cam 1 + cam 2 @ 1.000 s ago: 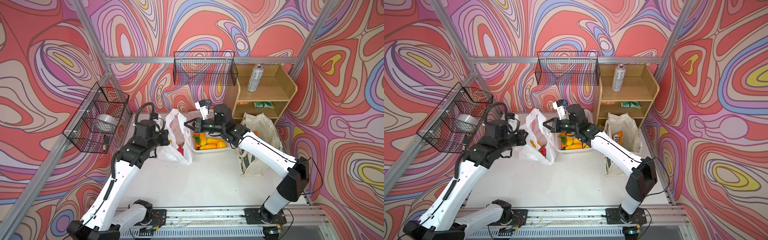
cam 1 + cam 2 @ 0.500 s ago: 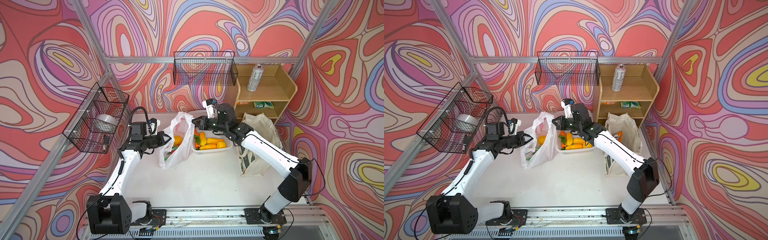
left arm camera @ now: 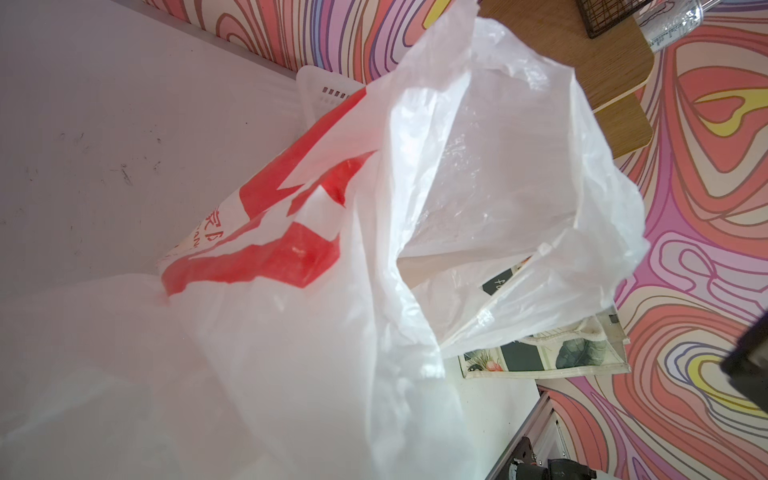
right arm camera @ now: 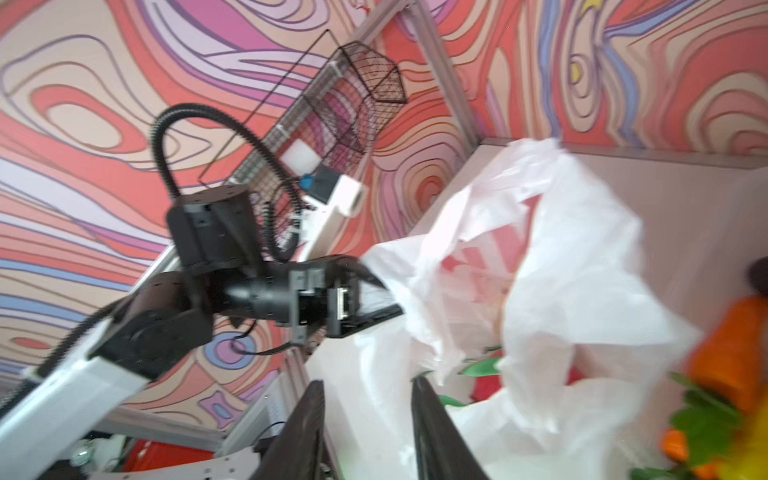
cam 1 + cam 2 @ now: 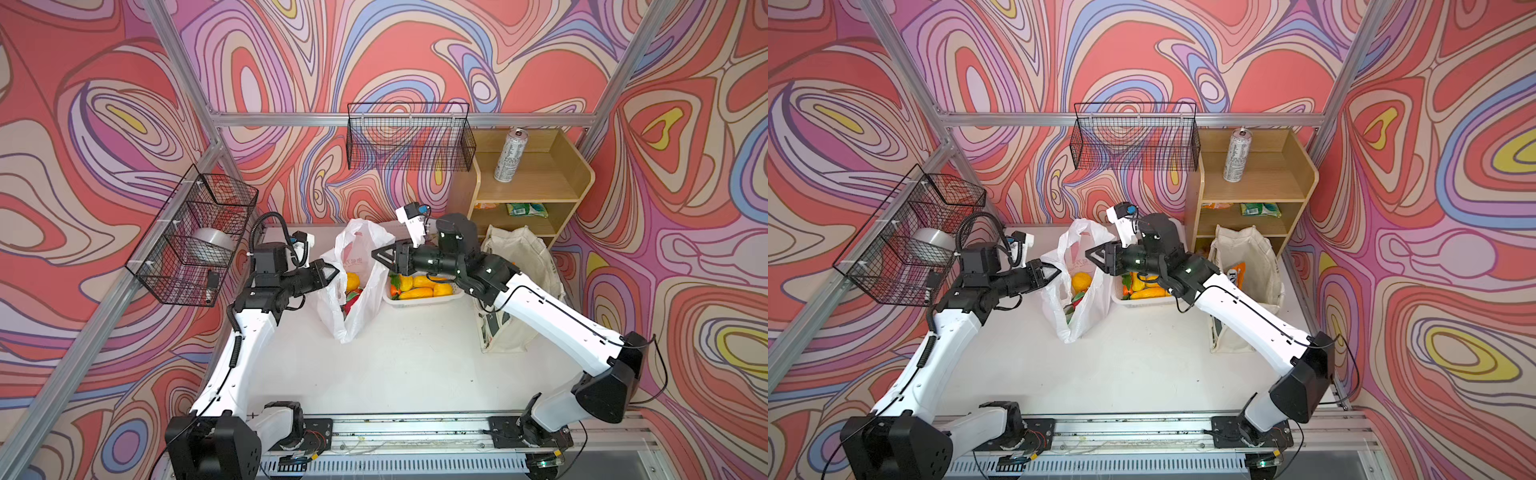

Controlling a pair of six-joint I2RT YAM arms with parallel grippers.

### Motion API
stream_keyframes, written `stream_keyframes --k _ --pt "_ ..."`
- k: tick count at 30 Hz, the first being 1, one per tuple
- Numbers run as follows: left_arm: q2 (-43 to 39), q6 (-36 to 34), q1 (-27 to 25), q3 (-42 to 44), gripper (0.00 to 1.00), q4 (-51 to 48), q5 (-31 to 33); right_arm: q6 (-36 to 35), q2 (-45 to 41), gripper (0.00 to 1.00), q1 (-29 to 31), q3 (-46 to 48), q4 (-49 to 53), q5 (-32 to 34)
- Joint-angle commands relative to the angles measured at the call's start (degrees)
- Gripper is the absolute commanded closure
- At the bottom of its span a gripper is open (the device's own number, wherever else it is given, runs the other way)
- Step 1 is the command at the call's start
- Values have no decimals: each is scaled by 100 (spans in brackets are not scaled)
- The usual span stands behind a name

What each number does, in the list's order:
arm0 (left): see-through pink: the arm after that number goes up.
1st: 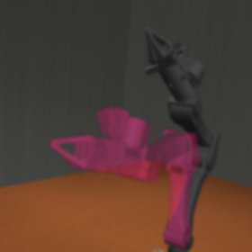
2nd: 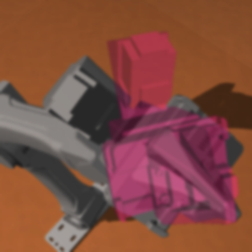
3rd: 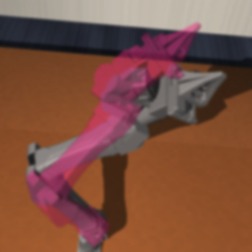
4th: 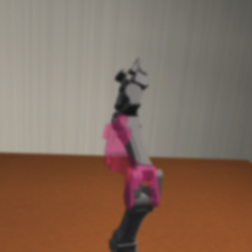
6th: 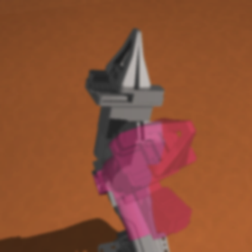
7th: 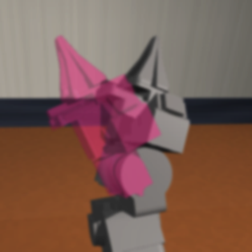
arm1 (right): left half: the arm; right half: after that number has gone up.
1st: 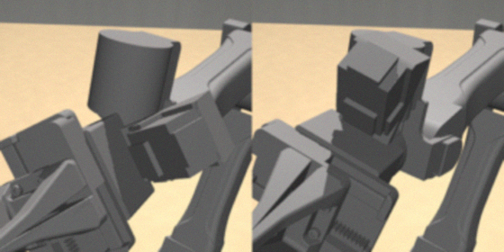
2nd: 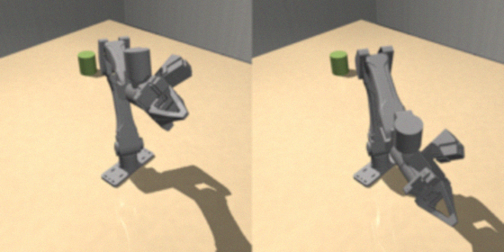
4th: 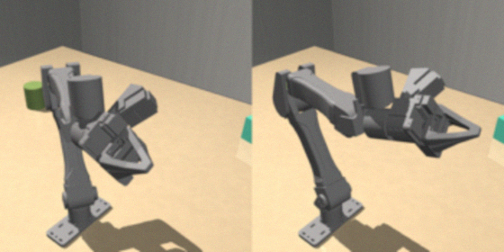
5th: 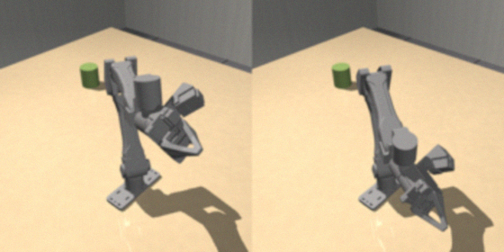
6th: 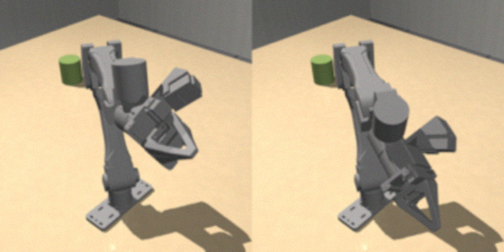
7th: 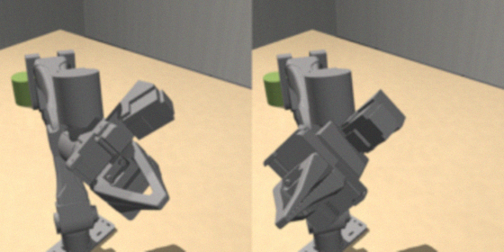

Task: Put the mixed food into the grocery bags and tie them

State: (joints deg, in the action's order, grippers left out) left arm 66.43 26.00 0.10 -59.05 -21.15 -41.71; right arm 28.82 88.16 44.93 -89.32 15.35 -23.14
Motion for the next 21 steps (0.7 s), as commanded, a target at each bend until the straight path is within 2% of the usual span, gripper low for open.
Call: stream_keyframes --k 1,3,6,10,11,21 --pt "-27 9 43 9 100 123 33 -228 360 70 103 275 -118 -128" --pt "-17 -16 43 -19 100 63 57 -252 495 76 155 421 -256 -162" --pt "-33 -8 43 -28 100 51 50 -283 688 77 234 644 -403 -8" --pt "-58 2 41 -45 100 45 27 -309 1127 56 251 699 -553 -93" --pt "-55 9 43 -48 100 49 23 -318 1240 54 254 677 -589 -140" --pt "-59 19 43 -37 100 37 -4 -306 2003 51 402 249 -709 -233"
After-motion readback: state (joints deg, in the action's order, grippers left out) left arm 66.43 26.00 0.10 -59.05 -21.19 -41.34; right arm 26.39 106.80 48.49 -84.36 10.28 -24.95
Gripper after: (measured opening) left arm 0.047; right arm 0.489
